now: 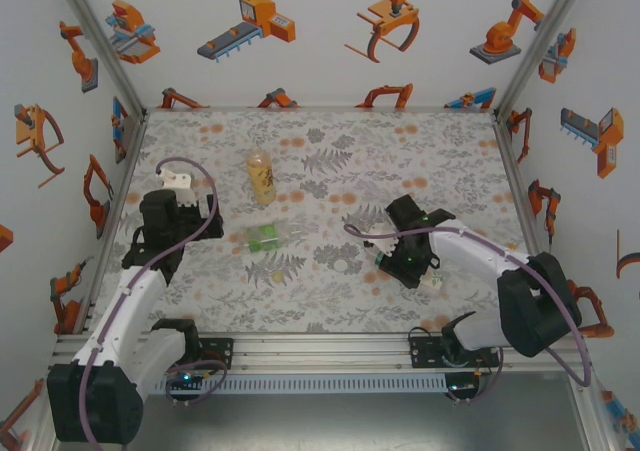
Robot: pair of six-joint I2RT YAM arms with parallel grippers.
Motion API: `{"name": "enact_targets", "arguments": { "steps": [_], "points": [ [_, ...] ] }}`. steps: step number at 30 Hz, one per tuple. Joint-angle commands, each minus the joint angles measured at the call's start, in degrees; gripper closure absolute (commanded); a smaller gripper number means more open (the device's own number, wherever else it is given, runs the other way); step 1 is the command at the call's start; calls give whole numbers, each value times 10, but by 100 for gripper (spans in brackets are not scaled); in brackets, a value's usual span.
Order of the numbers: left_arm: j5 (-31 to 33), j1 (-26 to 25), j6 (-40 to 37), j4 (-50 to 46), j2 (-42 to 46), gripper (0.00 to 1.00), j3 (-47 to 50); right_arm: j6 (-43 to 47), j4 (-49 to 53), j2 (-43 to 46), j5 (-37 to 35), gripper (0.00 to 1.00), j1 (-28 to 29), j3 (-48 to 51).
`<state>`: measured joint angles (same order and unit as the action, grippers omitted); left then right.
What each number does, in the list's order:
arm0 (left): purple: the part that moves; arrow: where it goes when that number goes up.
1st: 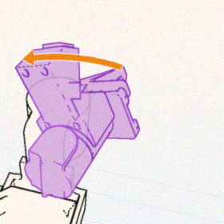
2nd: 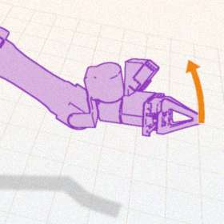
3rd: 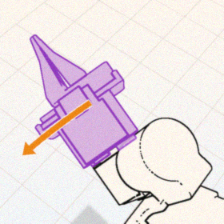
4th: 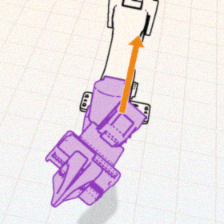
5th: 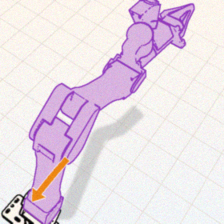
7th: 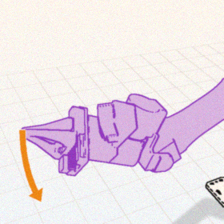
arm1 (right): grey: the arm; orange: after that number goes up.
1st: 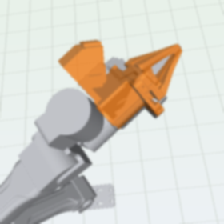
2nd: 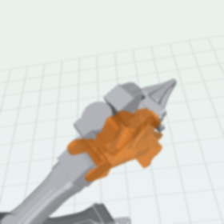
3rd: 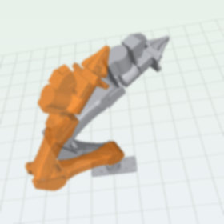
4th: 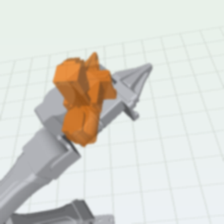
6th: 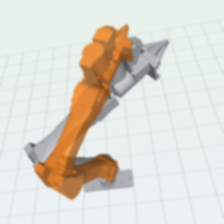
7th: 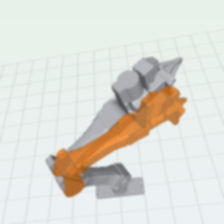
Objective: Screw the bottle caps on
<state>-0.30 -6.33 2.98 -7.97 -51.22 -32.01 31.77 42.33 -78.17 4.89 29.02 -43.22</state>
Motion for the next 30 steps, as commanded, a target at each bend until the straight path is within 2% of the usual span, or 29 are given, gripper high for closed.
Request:
{"name": "enact_targets", "arguments": {
  "steps": [1,7,14,18,23,30],
  "points": [
    [-32,-6,-1,1,12,3,-13,2,21,32,25,55,4,-2],
    [-93,-7,22,-6,21,3,-30,-18,36,83,56,56,3,-20],
    [-137,-7,90,-37,45,3,-79,-60,29,137,106,57,4,-49],
    [-222,-7,122,-63,35,3,-136,-99,20,148,150,57,4,-77],
    [-361,-14,169,11,33,3,-164,-191,-40,163,187,59,4,-98],
    [-373,-71,228,103,37,3,-191,-301,-176,213,245,58,4,-104]
  ]
}}
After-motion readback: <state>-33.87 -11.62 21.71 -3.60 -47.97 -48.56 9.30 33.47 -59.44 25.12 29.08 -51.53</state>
